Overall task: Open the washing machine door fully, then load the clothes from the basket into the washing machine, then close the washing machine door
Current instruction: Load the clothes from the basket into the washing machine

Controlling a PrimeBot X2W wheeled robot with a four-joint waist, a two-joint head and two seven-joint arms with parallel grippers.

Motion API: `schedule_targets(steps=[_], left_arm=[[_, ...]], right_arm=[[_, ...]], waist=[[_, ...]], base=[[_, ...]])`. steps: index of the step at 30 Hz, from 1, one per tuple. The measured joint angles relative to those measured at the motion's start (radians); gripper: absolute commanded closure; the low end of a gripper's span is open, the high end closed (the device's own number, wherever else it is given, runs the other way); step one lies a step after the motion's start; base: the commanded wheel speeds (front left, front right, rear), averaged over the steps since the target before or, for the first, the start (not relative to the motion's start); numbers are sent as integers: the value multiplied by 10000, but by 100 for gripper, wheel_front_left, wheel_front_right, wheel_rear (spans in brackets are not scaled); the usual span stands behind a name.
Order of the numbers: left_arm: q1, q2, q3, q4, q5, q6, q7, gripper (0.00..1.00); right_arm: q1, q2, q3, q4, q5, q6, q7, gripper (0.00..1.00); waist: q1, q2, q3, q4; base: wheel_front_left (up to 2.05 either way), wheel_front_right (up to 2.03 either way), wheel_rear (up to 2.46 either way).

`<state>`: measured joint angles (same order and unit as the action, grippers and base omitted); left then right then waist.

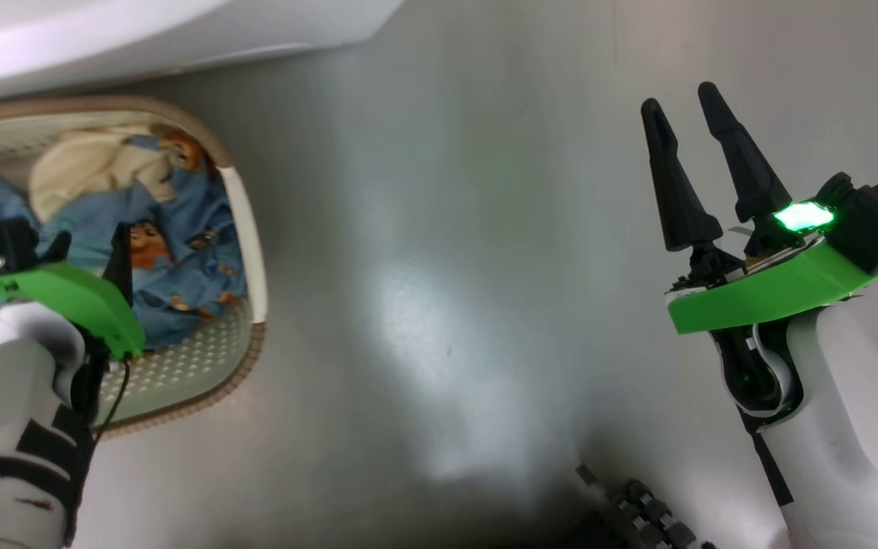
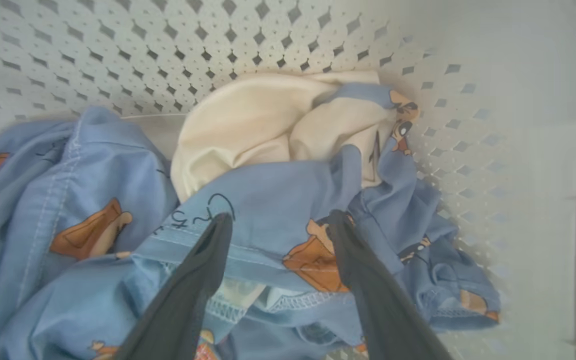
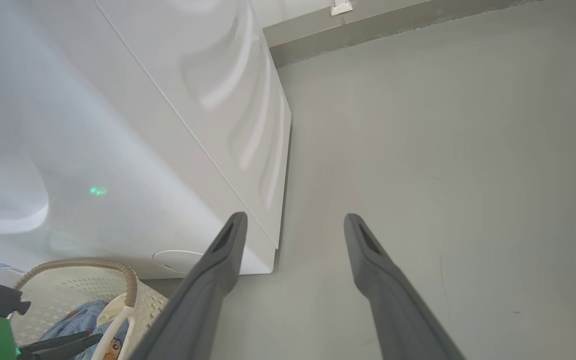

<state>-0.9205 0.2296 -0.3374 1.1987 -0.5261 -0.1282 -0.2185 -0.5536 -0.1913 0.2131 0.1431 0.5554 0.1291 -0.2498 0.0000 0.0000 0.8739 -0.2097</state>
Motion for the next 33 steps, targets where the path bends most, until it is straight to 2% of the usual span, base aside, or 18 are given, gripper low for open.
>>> schedule_targets(steps=[19, 20, 21, 22, 23, 24, 33], left_arm=[[-1087, 148, -654, 686, -357, 63, 1407, 0], [-1114, 153, -663, 706, -357, 96, 1490, 11], [-1124, 163, -665, 721, -357, 96, 1544, 32], [-1127, 174, -671, 732, -360, 94, 1607, 59], [-1129, 194, -708, 750, -359, 94, 1685, 91], [-1131, 222, -734, 771, -359, 94, 1749, 100], [-1106, 314, -849, 880, -397, 90, 1486, 100]], right_arm=[[-227, 182, 167, -100, 0, 0, 0, 0], [-227, 184, 182, -100, 0, 0, 0, 0], [-224, 184, 199, -98, 0, 0, 0, 0], [-224, 182, 199, -98, 0, 0, 0, 0], [-224, 182, 199, -98, 0, 0, 0, 0], [-224, 182, 201, -98, 0, 0, 0, 0], [-226, 211, 228, -61, -2, 0, 0, 0]], waist=[[0, 0, 932, -661], [0, 0, 938, -679], [-1, 0, 939, -697], [0, 0, 938, -712], [0, 0, 933, -727], [0, 0, 926, -740], [0, 0, 673, -802]], base=[[0, 0, 0], [0, 0, 0], [0, 0, 0], [0, 0, 0], [0, 0, 0], [0, 0, 0], [0, 0, 0]])
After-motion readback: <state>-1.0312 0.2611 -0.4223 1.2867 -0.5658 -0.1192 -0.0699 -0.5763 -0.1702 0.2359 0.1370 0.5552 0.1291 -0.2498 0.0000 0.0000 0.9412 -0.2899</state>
